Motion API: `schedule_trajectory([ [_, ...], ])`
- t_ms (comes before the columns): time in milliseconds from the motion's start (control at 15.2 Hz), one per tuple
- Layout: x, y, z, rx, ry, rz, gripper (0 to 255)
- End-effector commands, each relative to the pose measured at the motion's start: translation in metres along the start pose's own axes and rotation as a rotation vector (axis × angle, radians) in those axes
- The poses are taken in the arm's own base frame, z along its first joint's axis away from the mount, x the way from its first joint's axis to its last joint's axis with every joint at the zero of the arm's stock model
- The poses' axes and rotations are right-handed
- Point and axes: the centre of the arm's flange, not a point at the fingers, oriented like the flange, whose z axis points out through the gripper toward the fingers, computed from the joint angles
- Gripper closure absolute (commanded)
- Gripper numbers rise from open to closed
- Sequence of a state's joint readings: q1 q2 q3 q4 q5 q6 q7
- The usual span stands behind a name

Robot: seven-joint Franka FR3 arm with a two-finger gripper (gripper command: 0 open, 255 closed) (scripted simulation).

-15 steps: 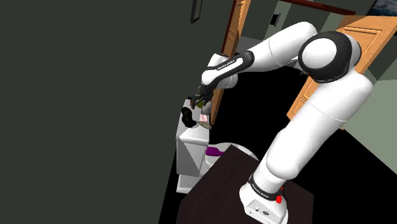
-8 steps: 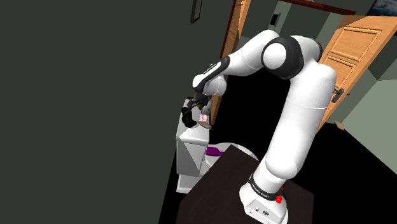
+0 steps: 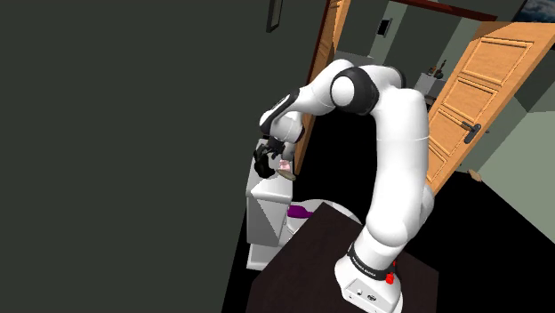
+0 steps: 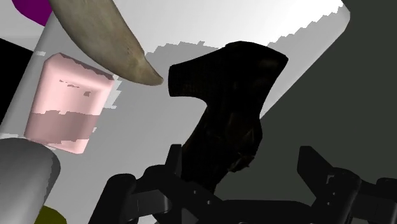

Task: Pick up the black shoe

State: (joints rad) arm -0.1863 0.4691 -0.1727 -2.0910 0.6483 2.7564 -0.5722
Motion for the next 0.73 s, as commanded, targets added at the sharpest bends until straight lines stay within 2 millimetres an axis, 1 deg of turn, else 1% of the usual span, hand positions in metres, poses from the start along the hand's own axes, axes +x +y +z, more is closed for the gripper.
schedule_trajectory([
  [0, -0.001, 0.005, 0.012, 0.003, 0.003, 0.004, 0],
  [330, -0.008, 0.009, 0.037, 0.003, 0.003, 0.004, 0],
  [462, -0.009, 0.009, 0.04, 0.003, 0.003, 0.004, 0],
  [528, -0.009, 0.009, 0.041, 0.003, 0.003, 0.004, 255],
  [660, -0.009, 0.009, 0.041, 0.003, 0.003, 0.004, 255],
])
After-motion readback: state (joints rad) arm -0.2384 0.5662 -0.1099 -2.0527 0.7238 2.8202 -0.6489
